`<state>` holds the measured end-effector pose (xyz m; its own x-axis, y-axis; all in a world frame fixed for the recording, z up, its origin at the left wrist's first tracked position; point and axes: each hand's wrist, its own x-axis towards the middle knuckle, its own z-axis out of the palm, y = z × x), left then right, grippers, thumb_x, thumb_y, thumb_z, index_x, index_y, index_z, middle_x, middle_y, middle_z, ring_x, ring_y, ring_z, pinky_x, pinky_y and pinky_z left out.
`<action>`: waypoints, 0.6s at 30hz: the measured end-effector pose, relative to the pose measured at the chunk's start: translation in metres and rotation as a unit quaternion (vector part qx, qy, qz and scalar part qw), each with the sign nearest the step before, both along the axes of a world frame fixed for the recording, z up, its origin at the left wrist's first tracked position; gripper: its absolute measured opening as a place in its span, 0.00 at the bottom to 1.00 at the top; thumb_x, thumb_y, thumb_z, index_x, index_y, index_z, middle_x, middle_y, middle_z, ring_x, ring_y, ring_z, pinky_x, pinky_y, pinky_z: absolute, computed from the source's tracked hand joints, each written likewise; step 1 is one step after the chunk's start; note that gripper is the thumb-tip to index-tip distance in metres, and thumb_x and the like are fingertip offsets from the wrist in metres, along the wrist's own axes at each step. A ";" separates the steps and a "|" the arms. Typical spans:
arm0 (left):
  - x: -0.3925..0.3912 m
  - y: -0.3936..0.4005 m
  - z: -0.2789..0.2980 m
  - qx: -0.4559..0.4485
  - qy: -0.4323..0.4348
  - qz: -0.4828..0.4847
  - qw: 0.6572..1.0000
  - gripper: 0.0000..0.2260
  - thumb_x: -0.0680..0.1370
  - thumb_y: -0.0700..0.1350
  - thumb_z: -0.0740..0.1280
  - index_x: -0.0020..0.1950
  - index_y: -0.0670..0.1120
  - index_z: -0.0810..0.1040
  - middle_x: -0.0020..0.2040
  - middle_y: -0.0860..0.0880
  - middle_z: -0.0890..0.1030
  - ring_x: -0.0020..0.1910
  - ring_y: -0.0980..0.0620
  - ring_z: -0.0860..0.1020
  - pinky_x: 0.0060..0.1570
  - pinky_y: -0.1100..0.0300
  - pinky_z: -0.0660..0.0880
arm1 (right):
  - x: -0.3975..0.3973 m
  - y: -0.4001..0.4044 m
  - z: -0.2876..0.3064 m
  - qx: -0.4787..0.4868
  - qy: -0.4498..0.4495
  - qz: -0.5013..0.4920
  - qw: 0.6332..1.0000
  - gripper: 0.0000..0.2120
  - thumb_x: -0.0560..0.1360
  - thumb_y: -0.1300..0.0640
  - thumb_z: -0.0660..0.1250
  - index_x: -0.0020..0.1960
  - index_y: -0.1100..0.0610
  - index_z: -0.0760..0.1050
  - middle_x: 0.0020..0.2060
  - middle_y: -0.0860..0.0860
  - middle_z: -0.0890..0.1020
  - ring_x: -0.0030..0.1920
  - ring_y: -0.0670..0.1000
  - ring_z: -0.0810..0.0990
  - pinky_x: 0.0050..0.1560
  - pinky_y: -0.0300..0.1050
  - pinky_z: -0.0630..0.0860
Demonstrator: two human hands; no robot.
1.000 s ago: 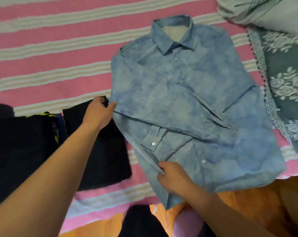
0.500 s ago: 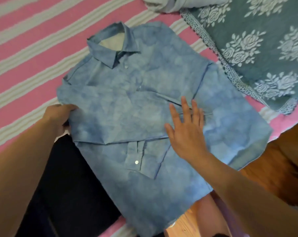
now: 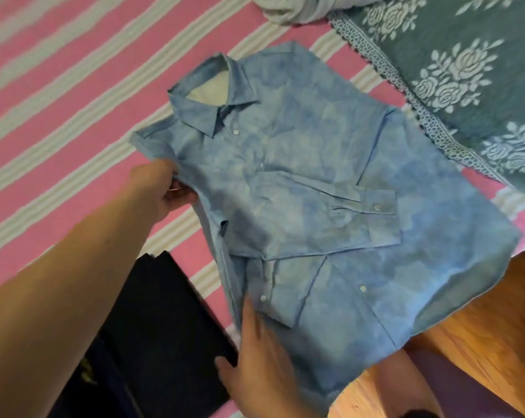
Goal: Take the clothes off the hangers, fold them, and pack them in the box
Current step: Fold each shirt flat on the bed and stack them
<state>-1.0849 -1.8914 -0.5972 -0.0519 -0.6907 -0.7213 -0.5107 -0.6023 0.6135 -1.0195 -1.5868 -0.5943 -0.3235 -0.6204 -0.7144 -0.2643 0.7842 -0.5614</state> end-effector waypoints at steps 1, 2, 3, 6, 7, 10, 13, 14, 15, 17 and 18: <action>-0.007 0.001 0.005 -0.005 -0.013 -0.002 1.000 0.06 0.79 0.35 0.60 0.45 0.43 0.74 0.38 0.45 0.77 0.30 0.49 0.79 0.31 0.54 0.81 | -0.004 0.000 0.003 0.019 0.048 -0.011 0.999 0.42 0.79 0.48 0.62 0.82 0.50 0.38 0.73 0.53 0.71 0.69 0.55 0.74 0.65 0.50 0.72; -0.015 0.001 0.007 -0.018 -0.024 -0.010 1.000 0.06 0.79 0.35 0.60 0.44 0.42 0.74 0.37 0.44 0.78 0.31 0.48 0.79 0.31 0.53 0.81 | -0.018 0.002 0.003 0.042 0.095 0.000 0.995 0.33 0.81 0.52 0.60 0.81 0.49 0.49 0.65 0.54 0.79 0.62 0.57 0.79 0.58 0.52 0.75; -0.023 0.003 0.010 -0.038 -0.032 -0.024 0.998 0.06 0.79 0.36 0.61 0.43 0.41 0.74 0.36 0.44 0.78 0.30 0.47 0.80 0.31 0.52 0.82 | -0.034 0.009 0.003 0.059 0.122 0.001 0.991 0.22 0.82 0.53 0.58 0.75 0.49 0.62 0.58 0.54 0.82 0.58 0.59 0.81 0.53 0.53 0.75; -0.058 0.011 0.008 -0.089 -0.017 -0.087 0.992 0.07 0.79 0.41 0.63 0.47 0.38 0.76 0.36 0.41 0.80 0.30 0.44 0.81 0.38 0.46 0.84 | -0.093 0.038 -0.014 -0.043 0.285 -0.039 0.957 0.10 0.80 0.51 0.58 0.43 0.52 0.74 0.36 0.51 0.82 0.38 0.57 0.83 0.35 0.49 0.75; -0.069 0.013 0.000 -0.099 -0.009 -0.131 0.986 0.10 0.80 0.45 0.64 0.53 0.38 0.75 0.41 0.39 0.82 0.33 0.44 0.83 0.41 0.45 0.84 | -0.112 0.047 -0.024 -0.059 0.312 -0.050 0.947 0.13 0.79 0.50 0.58 0.39 0.52 0.73 0.32 0.51 0.80 0.34 0.57 0.82 0.32 0.48 0.76; -0.094 0.022 -0.036 -0.137 -0.073 -0.401 0.903 0.21 0.82 0.51 0.64 0.73 0.44 0.70 0.62 0.42 0.79 0.55 0.42 0.80 0.56 0.51 0.76 | -0.169 0.047 -0.059 -0.010 0.297 -0.016 0.955 0.15 0.80 0.50 0.58 0.40 0.56 0.75 0.37 0.54 0.81 0.40 0.60 0.82 0.38 0.50 0.77; -0.088 0.021 -0.065 -0.198 -0.100 -0.582 0.783 0.17 0.83 0.43 0.63 0.72 0.40 0.72 0.65 0.39 0.77 0.60 0.43 0.76 0.61 0.58 0.67 | -0.200 0.036 -0.081 0.076 0.277 0.041 0.957 0.15 0.84 0.47 0.56 0.55 0.54 0.78 0.55 0.52 0.83 0.59 0.55 0.80 0.53 0.47 0.74; -0.080 0.014 -0.073 -0.236 -0.095 -0.603 0.756 0.17 0.83 0.42 0.61 0.71 0.39 0.73 0.66 0.38 0.77 0.63 0.42 0.76 0.63 0.57 0.66 | -0.202 0.037 -0.089 0.092 0.261 0.040 0.960 0.15 0.84 0.47 0.56 0.57 0.53 0.77 0.56 0.51 0.82 0.61 0.53 0.79 0.54 0.46 0.74; -0.072 0.004 -0.081 -0.289 -0.101 -0.614 0.728 0.18 0.83 0.43 0.59 0.72 0.39 0.73 0.69 0.38 0.76 0.67 0.39 0.74 0.67 0.55 0.66 | -0.201 0.040 -0.094 0.097 0.247 0.030 0.964 0.14 0.84 0.47 0.57 0.56 0.53 0.77 0.56 0.50 0.82 0.61 0.54 0.79 0.54 0.46 0.74; -0.059 -0.028 -0.092 -0.410 -0.153 -0.614 0.657 0.25 0.79 0.46 0.55 0.75 0.41 0.71 0.73 0.38 0.72 0.73 0.34 0.68 0.72 0.43 0.63 | -0.197 0.049 -0.103 0.056 0.240 0.001 0.969 0.10 0.82 0.50 0.62 0.48 0.54 0.77 0.49 0.52 0.83 0.56 0.57 0.81 0.49 0.50 0.73; -0.054 -0.045 -0.092 -0.435 -0.192 -0.609 0.635 0.28 0.78 0.47 0.54 0.77 0.43 0.69 0.76 0.39 0.69 0.75 0.34 0.65 0.73 0.40 0.61 | -0.195 0.054 -0.106 0.037 0.244 -0.017 0.969 0.09 0.80 0.51 0.65 0.44 0.54 0.76 0.45 0.54 0.83 0.52 0.59 0.81 0.46 0.51 0.73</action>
<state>-1.1389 -1.9360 -0.6892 -0.8652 -0.4522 -0.2165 -0.4849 0.8646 0.1319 -1.2148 -1.5326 -0.7006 -0.6534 -0.5554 -0.5144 -0.4562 0.8311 -0.3179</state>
